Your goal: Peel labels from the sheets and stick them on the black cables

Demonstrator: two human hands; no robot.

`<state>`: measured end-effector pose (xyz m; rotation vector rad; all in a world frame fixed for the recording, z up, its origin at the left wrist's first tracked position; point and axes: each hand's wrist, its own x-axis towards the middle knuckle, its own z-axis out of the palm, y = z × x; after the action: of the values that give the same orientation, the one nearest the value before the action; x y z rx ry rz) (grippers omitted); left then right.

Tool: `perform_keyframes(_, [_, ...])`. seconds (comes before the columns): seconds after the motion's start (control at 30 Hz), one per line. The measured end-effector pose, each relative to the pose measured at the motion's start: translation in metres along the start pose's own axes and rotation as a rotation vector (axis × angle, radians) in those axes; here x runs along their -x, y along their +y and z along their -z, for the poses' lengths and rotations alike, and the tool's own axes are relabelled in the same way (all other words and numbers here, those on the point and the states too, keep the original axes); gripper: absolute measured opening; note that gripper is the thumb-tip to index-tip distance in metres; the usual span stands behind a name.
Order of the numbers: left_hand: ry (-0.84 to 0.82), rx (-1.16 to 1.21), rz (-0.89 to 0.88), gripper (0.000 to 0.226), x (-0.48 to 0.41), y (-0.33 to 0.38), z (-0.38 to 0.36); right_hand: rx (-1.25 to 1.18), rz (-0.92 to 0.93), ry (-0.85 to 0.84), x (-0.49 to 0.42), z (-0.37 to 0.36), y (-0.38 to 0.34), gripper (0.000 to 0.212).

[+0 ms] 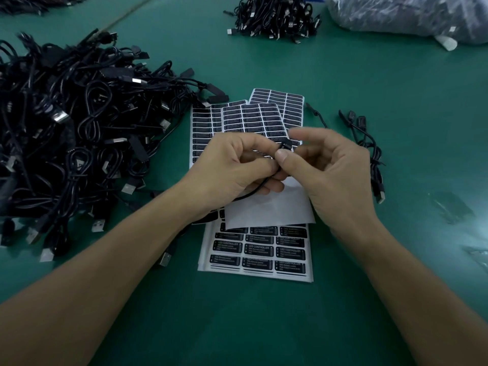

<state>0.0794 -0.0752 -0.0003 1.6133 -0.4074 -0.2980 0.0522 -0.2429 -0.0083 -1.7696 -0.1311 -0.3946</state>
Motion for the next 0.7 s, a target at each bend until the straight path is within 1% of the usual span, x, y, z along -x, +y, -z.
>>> perform_keyframes(0.1, [-0.008, -0.028, -0.014, 0.013, 0.0, 0.0, 0.0, -0.001, 0.008, -0.007, -0.002, 0.001, 0.002, 0.011])
perform_keyframes(0.17, [-0.002, -0.051, -0.029, 0.013, 0.001, 0.0, -0.001, 0.019, 0.025, -0.006, -0.002, 0.001, 0.002, 0.007])
perform_keyframes(0.27, [0.024, -0.138, -0.078, 0.004, 0.002, 0.0, -0.004, 0.043, 0.032, -0.023, -0.002, 0.001, 0.001, 0.011])
perform_keyframes(0.33, [0.037, -0.177, -0.106, 0.013, 0.003, 0.0, -0.006, 0.05, 0.026, -0.026, -0.001, -0.001, 0.0, 0.017])
perform_keyframes(0.4, [0.043, -0.16, -0.119, 0.02, 0.003, 0.002, -0.007, 0.02, 0.012, 0.007, 0.0, -0.002, -0.002, 0.027])
perform_keyframes(0.47, [0.06, -0.109, -0.159, 0.019, 0.004, 0.006, -0.008, -0.033, -0.006, 0.031, 0.001, -0.003, -0.007, 0.032])
perform_keyframes(0.53, [0.1, -0.01, -0.208, 0.014, 0.004, 0.012, -0.005, -0.013, -0.009, -0.034, 0.004, -0.004, -0.011, 0.024])
perform_keyframes(0.6, [0.144, 0.086, -0.222, 0.014, 0.004, 0.017, 0.0, 0.104, 0.028, -0.176, 0.008, -0.006, -0.013, 0.017])
perform_keyframes(0.7, [0.163, 0.214, -0.194, 0.019, 0.005, 0.022, 0.003, 0.235, 0.089, -0.333, 0.014, -0.013, -0.015, 0.02])
